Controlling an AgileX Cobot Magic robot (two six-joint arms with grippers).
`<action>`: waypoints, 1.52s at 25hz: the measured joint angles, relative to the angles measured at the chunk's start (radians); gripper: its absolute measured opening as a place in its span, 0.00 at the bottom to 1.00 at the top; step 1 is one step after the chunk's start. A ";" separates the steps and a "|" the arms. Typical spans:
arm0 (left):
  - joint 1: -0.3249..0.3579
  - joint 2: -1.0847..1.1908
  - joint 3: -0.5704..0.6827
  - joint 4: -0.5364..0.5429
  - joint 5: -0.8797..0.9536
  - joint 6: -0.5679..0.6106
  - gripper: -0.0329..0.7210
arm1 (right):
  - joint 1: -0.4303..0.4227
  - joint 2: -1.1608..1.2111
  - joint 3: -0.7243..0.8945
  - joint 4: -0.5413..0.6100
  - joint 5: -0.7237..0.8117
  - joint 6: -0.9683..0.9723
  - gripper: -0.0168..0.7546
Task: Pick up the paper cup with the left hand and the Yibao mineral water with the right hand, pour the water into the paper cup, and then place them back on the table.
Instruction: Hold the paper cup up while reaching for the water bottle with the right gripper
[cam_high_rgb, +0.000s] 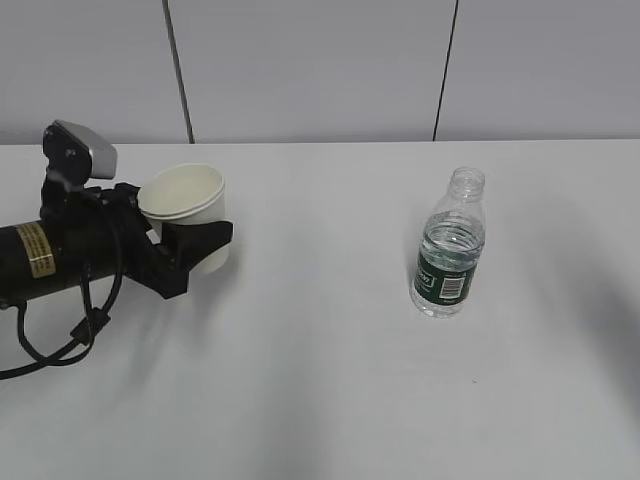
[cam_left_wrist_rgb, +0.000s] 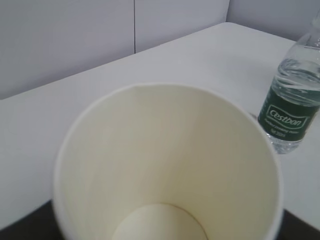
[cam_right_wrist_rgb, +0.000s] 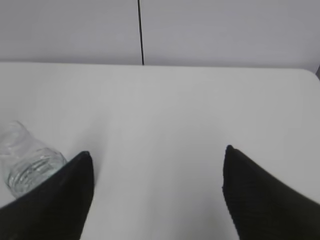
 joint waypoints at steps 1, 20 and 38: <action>0.000 -0.001 0.000 0.000 0.000 0.000 0.62 | 0.000 0.032 0.000 0.000 -0.007 0.000 0.79; 0.000 -0.001 0.000 -0.001 0.005 -0.002 0.62 | 0.000 0.279 0.346 -0.433 -0.737 0.185 0.71; 0.000 -0.001 0.000 -0.005 0.005 -0.002 0.62 | 0.000 0.729 0.178 -0.615 -0.998 0.284 0.89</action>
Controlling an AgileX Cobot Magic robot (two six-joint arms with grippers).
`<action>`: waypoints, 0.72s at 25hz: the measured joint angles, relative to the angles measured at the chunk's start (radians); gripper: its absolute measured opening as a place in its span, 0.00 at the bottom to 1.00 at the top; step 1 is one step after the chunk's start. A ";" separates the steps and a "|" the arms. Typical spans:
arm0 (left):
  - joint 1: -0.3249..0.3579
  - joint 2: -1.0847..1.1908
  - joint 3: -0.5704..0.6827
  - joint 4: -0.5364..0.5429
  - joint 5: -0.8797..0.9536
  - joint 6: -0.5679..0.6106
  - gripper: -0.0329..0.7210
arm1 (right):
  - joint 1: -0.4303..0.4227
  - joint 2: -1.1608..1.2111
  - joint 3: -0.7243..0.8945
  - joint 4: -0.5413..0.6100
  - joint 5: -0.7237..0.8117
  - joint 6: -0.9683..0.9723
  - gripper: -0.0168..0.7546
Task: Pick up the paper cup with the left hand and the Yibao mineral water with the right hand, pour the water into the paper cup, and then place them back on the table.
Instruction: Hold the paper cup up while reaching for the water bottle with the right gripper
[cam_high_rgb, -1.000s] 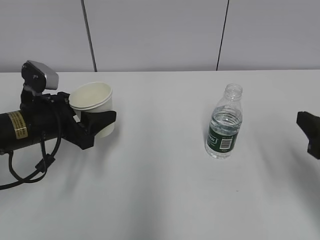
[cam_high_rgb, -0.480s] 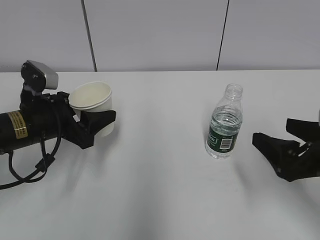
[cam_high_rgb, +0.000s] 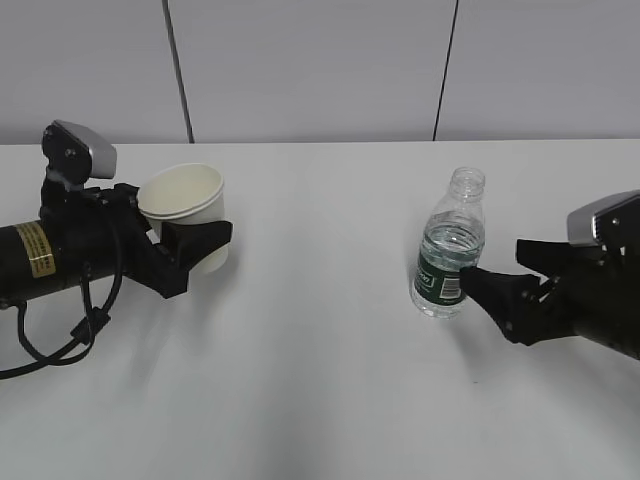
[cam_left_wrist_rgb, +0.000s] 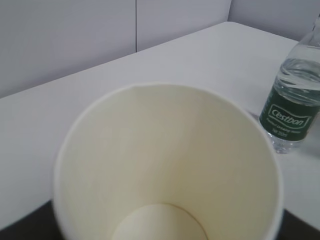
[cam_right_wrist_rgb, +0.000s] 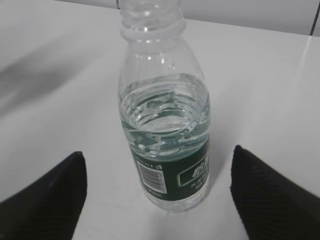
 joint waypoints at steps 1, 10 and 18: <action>0.000 0.000 0.000 0.000 0.000 0.000 0.62 | 0.000 0.018 -0.012 -0.002 0.000 0.000 0.89; 0.000 0.000 0.000 0.001 0.002 0.000 0.62 | 0.000 0.143 -0.110 -0.052 -0.012 0.000 0.89; 0.000 0.000 0.000 0.001 0.012 0.000 0.62 | 0.000 0.224 -0.160 -0.067 -0.053 -0.015 0.89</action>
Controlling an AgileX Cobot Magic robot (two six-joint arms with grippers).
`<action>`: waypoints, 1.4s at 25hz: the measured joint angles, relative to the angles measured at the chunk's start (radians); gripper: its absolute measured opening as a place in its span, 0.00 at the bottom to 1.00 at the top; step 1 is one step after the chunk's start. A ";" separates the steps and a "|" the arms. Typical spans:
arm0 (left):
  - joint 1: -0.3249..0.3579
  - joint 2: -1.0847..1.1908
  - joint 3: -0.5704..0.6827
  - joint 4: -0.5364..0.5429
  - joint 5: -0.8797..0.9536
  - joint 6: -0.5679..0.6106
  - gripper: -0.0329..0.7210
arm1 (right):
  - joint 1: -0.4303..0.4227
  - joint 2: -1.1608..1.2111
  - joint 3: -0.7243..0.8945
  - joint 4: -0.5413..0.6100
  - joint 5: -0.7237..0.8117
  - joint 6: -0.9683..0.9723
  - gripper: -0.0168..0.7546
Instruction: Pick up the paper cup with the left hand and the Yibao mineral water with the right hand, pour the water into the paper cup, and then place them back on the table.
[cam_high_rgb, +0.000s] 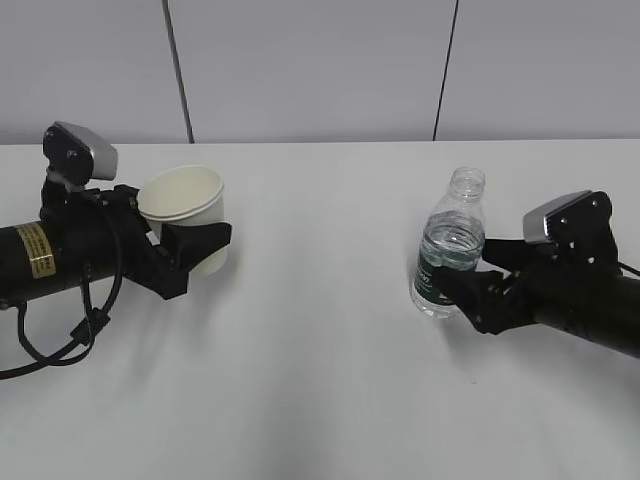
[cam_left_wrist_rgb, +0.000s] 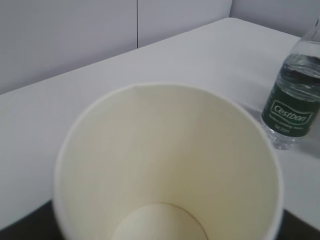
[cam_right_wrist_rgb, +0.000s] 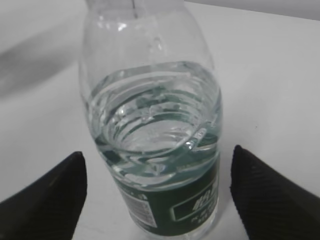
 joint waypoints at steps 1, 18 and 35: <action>0.000 0.000 0.000 0.000 0.003 0.000 0.62 | 0.000 0.010 -0.003 -0.003 -0.005 -0.002 0.89; 0.000 0.000 0.000 0.001 0.021 0.000 0.62 | -0.002 0.144 -0.091 -0.034 -0.138 -0.034 0.89; 0.000 0.000 0.000 0.002 0.029 0.000 0.62 | 0.005 0.187 -0.122 -0.030 -0.149 -0.057 0.73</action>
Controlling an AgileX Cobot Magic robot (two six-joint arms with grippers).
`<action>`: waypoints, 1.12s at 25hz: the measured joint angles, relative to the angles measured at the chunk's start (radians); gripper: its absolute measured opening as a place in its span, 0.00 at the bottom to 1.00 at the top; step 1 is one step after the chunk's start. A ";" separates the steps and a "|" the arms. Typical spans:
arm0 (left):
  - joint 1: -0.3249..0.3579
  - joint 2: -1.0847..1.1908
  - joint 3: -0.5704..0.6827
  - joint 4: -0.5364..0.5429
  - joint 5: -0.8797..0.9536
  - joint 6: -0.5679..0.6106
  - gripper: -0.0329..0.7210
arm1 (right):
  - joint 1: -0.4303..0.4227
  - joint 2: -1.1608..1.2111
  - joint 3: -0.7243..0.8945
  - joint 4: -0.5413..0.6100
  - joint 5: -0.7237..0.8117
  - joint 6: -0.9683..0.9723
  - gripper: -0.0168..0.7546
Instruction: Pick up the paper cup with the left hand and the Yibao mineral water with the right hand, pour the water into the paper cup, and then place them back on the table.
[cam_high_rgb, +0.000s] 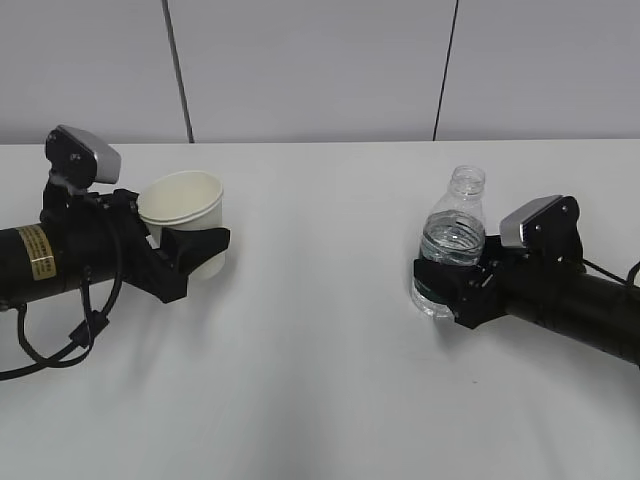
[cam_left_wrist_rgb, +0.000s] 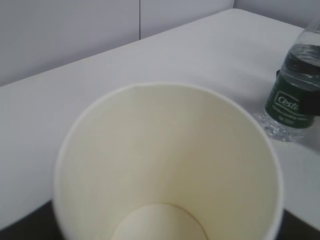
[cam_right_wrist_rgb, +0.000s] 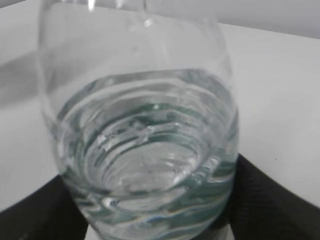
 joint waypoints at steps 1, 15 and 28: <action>0.000 0.000 0.000 0.002 0.000 0.000 0.62 | 0.000 0.000 0.000 0.000 0.000 -0.002 0.72; 0.000 0.000 0.000 0.016 0.001 0.000 0.62 | 0.000 0.000 -0.002 -0.008 0.000 -0.026 0.65; -0.030 0.000 0.000 0.047 0.003 0.000 0.62 | 0.150 -0.054 -0.206 -0.041 0.131 0.031 0.65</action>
